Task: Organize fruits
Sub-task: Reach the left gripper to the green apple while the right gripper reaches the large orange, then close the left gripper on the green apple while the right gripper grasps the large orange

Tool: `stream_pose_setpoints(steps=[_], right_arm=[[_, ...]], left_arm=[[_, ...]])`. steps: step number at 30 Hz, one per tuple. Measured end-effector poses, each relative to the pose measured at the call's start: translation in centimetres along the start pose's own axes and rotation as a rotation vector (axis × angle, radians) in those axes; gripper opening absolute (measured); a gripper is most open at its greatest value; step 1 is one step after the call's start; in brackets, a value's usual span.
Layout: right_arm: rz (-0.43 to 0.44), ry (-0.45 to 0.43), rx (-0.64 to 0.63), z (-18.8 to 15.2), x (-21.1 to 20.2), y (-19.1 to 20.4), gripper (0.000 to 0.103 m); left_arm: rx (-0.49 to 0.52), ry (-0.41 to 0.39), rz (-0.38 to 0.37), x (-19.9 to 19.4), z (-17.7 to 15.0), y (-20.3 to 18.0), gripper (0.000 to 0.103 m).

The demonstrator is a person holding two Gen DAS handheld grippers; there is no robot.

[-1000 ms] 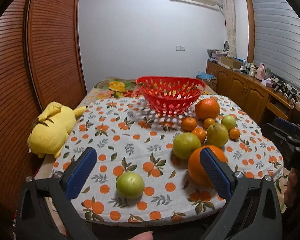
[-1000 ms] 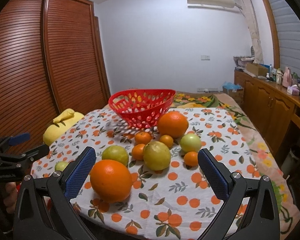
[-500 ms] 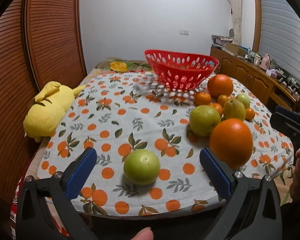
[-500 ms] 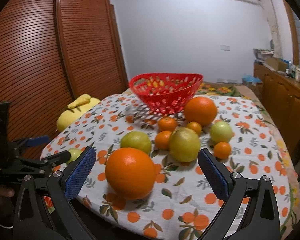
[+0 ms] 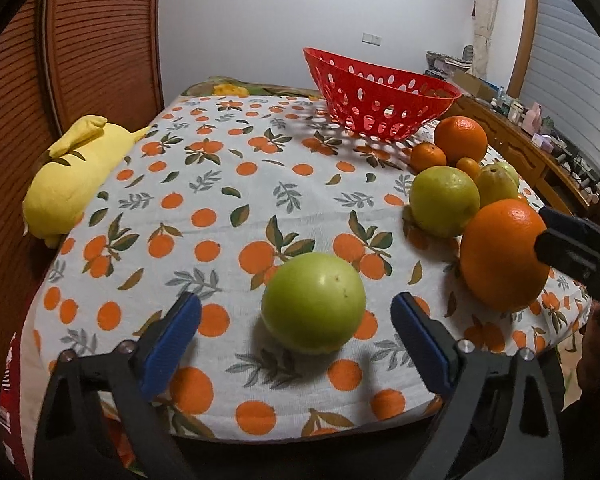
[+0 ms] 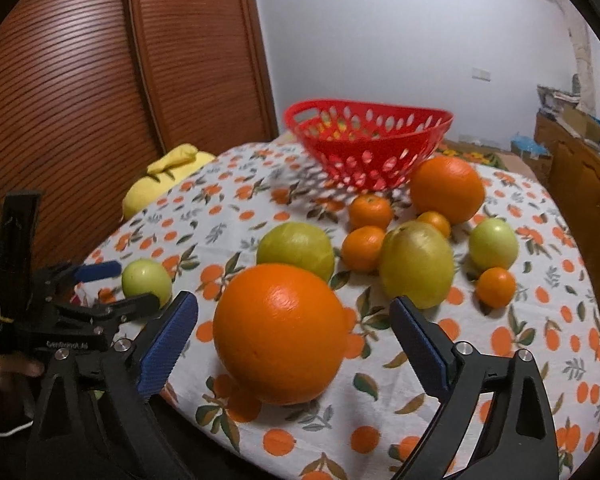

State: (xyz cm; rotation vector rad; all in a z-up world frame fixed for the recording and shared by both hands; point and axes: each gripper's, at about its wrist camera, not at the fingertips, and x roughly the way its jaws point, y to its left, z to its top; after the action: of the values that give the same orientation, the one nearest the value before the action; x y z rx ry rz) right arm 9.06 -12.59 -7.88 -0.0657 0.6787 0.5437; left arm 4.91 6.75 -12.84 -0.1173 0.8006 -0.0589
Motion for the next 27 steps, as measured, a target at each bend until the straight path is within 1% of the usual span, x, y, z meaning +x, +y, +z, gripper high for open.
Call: stream_pose_setpoints(steps=[4, 8, 10, 11, 12, 17, 24, 27], right_arm=[[0.020, 0.032, -0.004, -0.3, 0.9, 0.1, 0.096], [0.037, 0.060, 0.000, -0.5, 1.6, 0.1, 0.096], [0.045, 0.072, 0.003, -0.6, 1.9, 0.0, 0.096], [0.048, 0.077, 0.003, -0.6, 2.0, 0.0, 0.095], [0.050, 0.081, 0.002, -0.6, 2.1, 0.0, 0.095], [0.059, 0.108, 0.000, -0.8, 2.8, -0.1, 0.095], [0.072, 0.139, 0.000, -1.0, 3.8, -0.1, 0.085], [0.083, 0.144, 0.006, -1.0, 3.8, -0.3, 0.085]], left_arm=[[-0.001, 0.023, -0.026, 0.9, 0.2, 0.0, 0.085], [-0.012, 0.048, -0.046, 1.8, 0.3, 0.1, 0.069], [-0.010, 0.040, -0.042, 1.7, 0.2, 0.1, 0.063], [-0.010, 0.040, -0.051, 1.7, 0.2, 0.1, 0.059], [-0.010, 0.038, -0.064, 1.7, 0.3, 0.1, 0.052], [0.003, 0.037, -0.058, 1.6, 0.4, -0.2, 0.052], [0.012, 0.018, -0.063, 1.3, 1.2, -0.3, 0.052], [0.021, 0.009, -0.069, 1.1, 1.5, -0.5, 0.052]])
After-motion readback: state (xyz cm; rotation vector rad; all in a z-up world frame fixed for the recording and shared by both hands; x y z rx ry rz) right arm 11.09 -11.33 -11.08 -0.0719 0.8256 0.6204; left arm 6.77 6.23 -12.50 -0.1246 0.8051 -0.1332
